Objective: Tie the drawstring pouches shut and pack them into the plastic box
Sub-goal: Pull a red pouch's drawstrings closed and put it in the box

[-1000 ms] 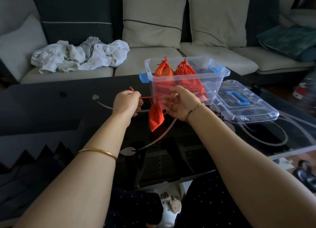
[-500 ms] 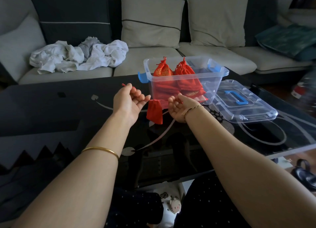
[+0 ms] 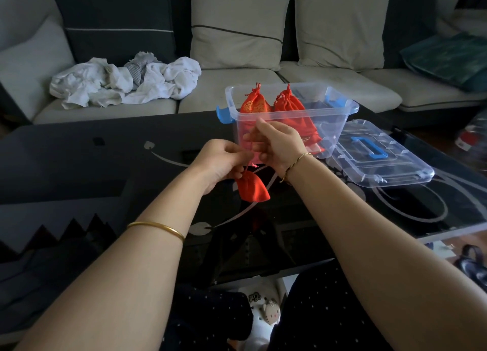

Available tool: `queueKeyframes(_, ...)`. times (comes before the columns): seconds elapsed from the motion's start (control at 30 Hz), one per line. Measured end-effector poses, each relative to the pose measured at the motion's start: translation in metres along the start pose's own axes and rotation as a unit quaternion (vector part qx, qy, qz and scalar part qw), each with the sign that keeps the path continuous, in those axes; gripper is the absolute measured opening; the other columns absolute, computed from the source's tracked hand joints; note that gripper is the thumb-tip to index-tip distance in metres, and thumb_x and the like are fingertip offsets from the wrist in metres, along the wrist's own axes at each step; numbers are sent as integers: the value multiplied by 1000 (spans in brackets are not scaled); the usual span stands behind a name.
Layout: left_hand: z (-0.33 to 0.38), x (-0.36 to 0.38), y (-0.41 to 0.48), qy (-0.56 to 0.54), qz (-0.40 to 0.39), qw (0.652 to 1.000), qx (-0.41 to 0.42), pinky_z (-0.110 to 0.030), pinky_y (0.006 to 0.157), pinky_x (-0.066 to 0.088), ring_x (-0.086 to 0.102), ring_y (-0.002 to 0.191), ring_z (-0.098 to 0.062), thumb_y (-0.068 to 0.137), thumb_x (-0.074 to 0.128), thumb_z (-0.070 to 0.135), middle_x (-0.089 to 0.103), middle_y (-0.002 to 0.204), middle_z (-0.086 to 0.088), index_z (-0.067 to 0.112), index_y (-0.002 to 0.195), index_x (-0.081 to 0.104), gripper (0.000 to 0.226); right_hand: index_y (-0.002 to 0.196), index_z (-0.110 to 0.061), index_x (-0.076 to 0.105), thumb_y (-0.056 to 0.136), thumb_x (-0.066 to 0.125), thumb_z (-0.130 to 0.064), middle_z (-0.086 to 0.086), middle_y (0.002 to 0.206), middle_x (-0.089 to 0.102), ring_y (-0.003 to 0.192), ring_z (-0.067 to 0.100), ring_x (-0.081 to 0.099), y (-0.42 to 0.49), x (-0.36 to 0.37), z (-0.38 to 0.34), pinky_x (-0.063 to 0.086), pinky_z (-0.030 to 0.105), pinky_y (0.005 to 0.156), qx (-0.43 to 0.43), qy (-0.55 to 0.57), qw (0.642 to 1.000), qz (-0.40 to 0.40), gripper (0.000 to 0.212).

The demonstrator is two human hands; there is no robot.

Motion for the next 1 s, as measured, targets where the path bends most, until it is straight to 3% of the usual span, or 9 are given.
queueKeyframes(0.13,1,3,0,-26,1,1000,-13,-26,60,51,57,61,-13,84,69,19,61,66,-3,4,88,69,16,90,-12,64,97,42,-39,0,66,57,48,10,46,-4,0,4,37,21,47,80,-117,990,-26,36)
queueKeyframes(0.23,1,2,0,-38,5,999,-24,-25,58,51,58,62,-14,86,64,15,62,66,-3,7,85,69,9,91,-8,54,99,38,-30,5,66,56,49,15,49,-7,3,7,38,25,50,109,-153,981,-41,28)
queueKeyframes(0.33,1,0,-1,-49,12,998,-32,-26,59,52,60,63,-14,88,61,15,64,66,-2,13,82,65,7,86,-4,51,94,41,-8,10,67,56,50,17,53,-6,5,4,42,27,50,72,-193,977,-48,14)
queueKeyframes(0.43,0,-3,0,-41,46,998,-35,-27,58,53,62,64,-15,90,58,15,65,71,-4,15,84,61,7,75,-9,49,88,50,0,10,68,57,54,16,55,-5,5,3,48,27,54,16,-256,964,-75,16)
queueKeyframes(0.6,1,-5,0,-30,84,995,-40,-29,60,55,61,59,-15,91,58,14,64,69,-5,15,85,60,7,79,-16,58,78,70,-8,-5,71,58,60,4,53,-6,6,1,49,19,59,-117,-399,904,-94,15)
queueKeyframes(0.73,3,-5,0,-32,101,993,-47,-27,56,54,60,55,-13,92,57,14,64,68,-5,16,84,59,8,80,-18,60,75,73,-14,-10,70,55,63,0,50,-5,6,3,47,22,65,-155,-421,890,-82,14)
queueKeyframes(0.9,3,-7,-1,-33,121,991,-56,-27,52,55,61,48,-12,92,58,13,64,67,-6,14,86,59,6,84,-16,64,77,71,-16,1,82,63,76,11,55,-7,11,3,50,31,76,-192,-458,865,-73,10)
queueKeyframes(1.0,3,-8,-2,-35,134,989,-59,-29,55,56,62,51,-15,92,56,11,64,69,-8,13,84,58,8,89,-12,67,77,68,-12,6,91,65,82,16,57,-9,15,1,49,28,74,-224,-480,845,-69,12)
Point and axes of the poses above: each hand's wrist, its own y-axis towards the middle knuckle, its own x-axis out of the palm, z = x × y, the point moved 3 cm from there along y, towards the middle knuckle
